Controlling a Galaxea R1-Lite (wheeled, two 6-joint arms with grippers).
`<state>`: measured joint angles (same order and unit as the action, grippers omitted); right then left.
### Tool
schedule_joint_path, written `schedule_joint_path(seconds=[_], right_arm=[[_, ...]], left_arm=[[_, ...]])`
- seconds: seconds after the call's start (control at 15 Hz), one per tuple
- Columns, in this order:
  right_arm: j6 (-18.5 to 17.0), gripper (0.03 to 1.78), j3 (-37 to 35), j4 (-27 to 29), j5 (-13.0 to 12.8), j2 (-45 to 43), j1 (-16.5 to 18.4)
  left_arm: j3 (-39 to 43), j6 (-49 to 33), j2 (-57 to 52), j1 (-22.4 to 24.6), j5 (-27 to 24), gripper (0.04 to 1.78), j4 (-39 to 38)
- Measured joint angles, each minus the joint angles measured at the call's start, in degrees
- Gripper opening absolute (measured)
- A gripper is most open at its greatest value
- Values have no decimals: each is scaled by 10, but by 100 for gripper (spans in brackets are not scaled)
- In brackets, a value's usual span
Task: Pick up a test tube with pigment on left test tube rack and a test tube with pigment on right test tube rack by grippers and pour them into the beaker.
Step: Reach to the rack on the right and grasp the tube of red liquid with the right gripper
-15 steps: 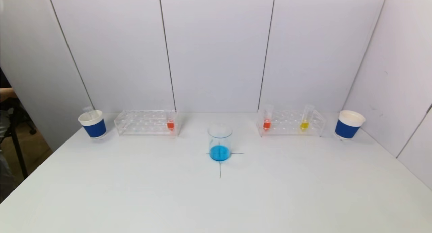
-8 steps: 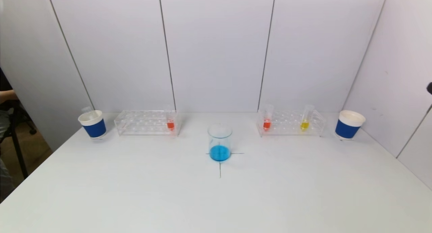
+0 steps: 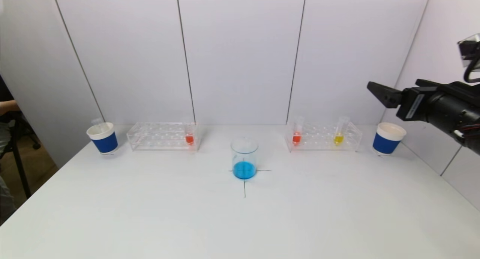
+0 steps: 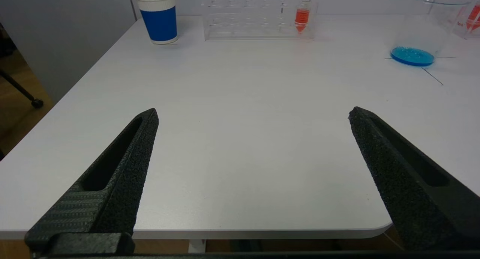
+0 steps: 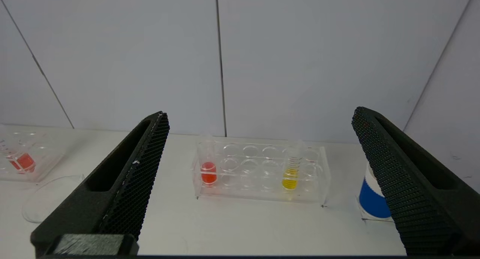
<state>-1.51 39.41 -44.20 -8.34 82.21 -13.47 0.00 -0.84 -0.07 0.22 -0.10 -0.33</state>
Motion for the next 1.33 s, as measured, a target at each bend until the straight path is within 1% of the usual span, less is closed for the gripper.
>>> schedule_joint_path(seconds=[0.2, 0.33, 0.47, 0.73, 0.87, 1.0, 1.27, 1.33], right_arm=[[0, 177, 7, -79, -33, 97, -34], [0, 177, 13, -133, -49, 159, -50], [-1, 177, 20, -179, -57, 217, -61], [-8, 177, 32, -251, -67, 309, -69], [-8, 177, 37, -278, -75, 342, -71], [-9, 177, 43, -296, -77, 368, -72], [-14, 177, 69, -299, -80, 412, -73], [-13, 177, 79, -299, -87, 423, -73]], left_arm=[[0, 0, 0, 0, 0, 177, 0], [0, 0, 0, 0, 0, 177, 0], [0, 0, 0, 0, 0, 177, 0], [0, 0, 0, 0, 0, 177, 0], [0, 0, 0, 0, 0, 177, 0], [0, 0, 0, 0, 0, 177, 0], [0, 0, 0, 0, 0, 177, 0], [0, 0, 0, 0, 0, 177, 0]])
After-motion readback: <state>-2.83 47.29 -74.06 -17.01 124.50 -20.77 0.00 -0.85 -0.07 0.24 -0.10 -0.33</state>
